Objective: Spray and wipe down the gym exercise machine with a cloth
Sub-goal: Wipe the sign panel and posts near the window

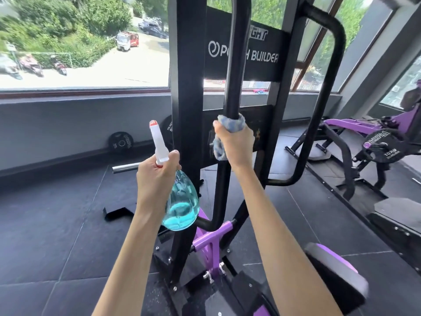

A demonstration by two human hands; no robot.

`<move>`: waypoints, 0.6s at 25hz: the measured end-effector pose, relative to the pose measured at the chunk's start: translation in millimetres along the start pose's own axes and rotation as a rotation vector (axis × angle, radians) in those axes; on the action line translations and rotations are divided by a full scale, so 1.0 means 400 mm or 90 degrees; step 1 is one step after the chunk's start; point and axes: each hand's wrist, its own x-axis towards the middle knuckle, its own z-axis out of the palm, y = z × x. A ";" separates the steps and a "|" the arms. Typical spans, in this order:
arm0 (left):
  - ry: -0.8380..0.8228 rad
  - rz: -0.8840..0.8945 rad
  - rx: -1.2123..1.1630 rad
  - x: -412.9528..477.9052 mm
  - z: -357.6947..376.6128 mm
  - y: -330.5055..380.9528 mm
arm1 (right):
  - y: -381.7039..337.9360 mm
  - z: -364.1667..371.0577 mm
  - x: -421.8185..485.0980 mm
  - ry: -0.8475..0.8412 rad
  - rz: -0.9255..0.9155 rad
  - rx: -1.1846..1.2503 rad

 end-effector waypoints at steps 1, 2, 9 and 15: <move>-0.003 0.017 0.009 -0.002 -0.003 -0.004 | 0.059 0.003 -0.046 -0.004 0.019 -0.021; -0.006 0.034 0.017 -0.004 -0.004 -0.005 | 0.114 0.006 -0.089 0.002 0.038 -0.045; 0.028 0.027 -0.015 -0.004 -0.029 -0.001 | 0.313 -0.006 -0.286 -0.089 0.160 -0.140; 0.032 0.073 0.032 -0.017 -0.071 0.000 | 0.214 0.005 -0.182 -0.035 0.202 -0.016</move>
